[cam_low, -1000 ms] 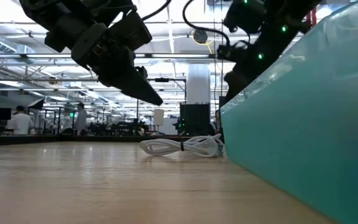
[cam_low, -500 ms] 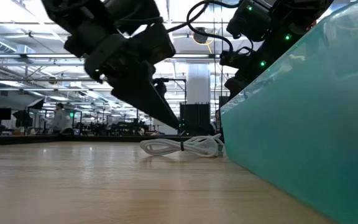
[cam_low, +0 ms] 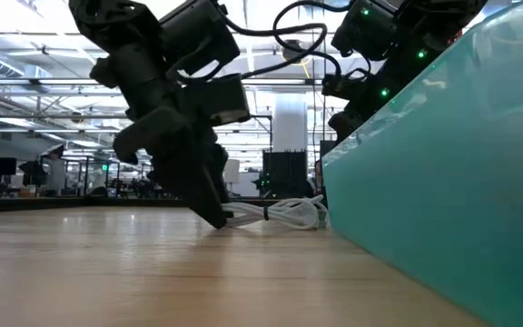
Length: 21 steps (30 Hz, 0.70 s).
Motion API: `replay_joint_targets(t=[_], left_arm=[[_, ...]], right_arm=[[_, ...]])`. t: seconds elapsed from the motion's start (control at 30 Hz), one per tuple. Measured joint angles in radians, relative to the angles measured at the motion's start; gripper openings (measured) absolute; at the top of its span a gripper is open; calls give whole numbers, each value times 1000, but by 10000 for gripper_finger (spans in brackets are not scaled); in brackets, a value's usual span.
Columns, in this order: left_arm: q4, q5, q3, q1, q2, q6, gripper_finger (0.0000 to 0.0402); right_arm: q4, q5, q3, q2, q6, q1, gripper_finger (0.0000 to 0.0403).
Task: Pick & Place USB Port
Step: Put the white charger cable into the orange bin
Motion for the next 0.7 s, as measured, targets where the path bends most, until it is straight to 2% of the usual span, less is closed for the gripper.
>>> replay_joint_targets(t=[0.13,0.2,0.3,0.33,0.43,0.53,0.6,0.7], left_arm=[[4,-12,0,-2,6,-2,170],[4,-18,0,0,6,1,128],[3,-28,0,1,6,11,35],[1,-39,0,0,6,14,23],[-41,-101,0,-9,-8,-15,21],[-129,-234,-4,-16,-62,-55,12],[-164,-358,-3,-28,-121,-87,12],[-243,-627,-2,-58,-227,-170,12]], right_arm=[[-17,-2,0,0,24,1,132],[-22,-2,0,0,34,1,132],[-26,-2,0,0,42,1,132],[-26,-2,0,0,42,1,132],[-22,2,0,0,42,1,132],[-6,10,0,-8,38,-1,132],[3,58,0,-26,30,-1,132],[39,165,0,-68,10,-2,132]])
